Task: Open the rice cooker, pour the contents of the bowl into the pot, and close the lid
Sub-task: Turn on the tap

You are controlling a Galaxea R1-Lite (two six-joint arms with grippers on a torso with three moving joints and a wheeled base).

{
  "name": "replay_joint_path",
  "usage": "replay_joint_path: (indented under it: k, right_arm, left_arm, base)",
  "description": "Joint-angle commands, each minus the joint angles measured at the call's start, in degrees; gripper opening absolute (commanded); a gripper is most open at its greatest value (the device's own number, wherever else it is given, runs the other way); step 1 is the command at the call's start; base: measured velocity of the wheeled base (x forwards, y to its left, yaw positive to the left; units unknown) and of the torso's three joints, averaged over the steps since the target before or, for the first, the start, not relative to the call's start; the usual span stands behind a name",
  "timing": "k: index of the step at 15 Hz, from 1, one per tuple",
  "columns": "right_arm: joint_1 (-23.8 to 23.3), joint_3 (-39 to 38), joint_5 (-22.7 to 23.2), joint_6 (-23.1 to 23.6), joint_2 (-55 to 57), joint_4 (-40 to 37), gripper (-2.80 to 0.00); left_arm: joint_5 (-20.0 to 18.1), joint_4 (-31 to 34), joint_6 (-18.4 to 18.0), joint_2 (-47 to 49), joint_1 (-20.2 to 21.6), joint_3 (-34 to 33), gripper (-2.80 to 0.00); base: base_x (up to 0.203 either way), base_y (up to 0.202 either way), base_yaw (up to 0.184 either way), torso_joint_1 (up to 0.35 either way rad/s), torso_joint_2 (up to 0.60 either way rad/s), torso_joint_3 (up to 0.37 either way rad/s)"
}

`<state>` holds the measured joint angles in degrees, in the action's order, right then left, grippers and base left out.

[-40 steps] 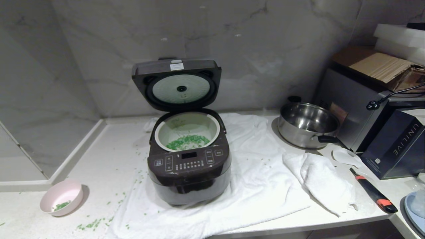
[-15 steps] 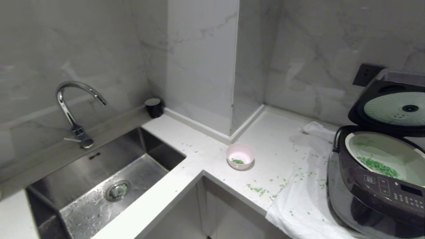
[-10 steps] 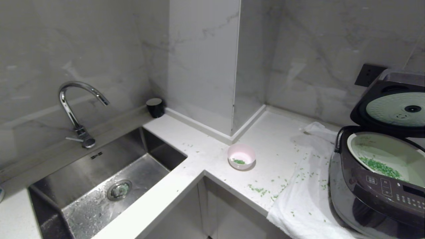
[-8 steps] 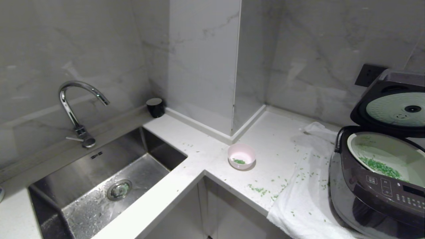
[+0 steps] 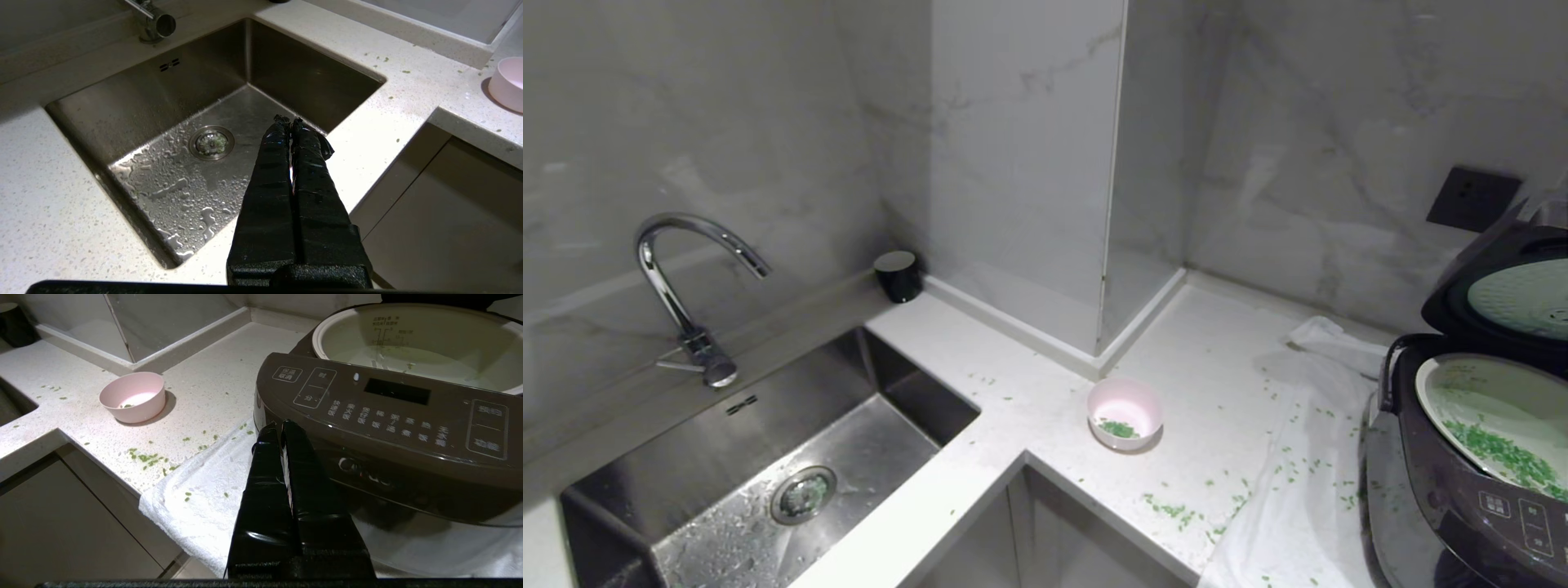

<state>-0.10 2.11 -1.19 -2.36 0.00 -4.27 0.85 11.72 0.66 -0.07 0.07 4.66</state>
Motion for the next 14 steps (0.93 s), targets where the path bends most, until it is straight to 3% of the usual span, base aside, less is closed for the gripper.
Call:
replay_joint_path:
  k: [1, 12, 14]
  right_arm:
    - [0.0, 0.0, 0.0, 0.0, 0.1, 0.0, -2.80]
    - [0.0, 0.0, -0.1, 0.4, 0.0, 0.0, -2.80]
    - [0.0, 3.5, -0.6, 0.2, 1.8, -0.5, -2.80]
  left_arm:
    - [0.0, 0.1, 0.0, -0.1, 0.0, 0.0, -2.80]
    - [0.1, 0.1, 0.0, -0.1, 0.0, 0.1, -2.80]
    - [0.1, 0.1, 0.0, -0.1, 0.0, 0.1, -2.80]
  base:
    - [0.000, 0.000, 0.000, 0.000, 0.00, 0.000]
    - [0.000, 0.000, 0.000, 0.000, 0.00, 0.000]
    - [0.000, 0.000, 0.000, 0.000, 0.00, 0.000]
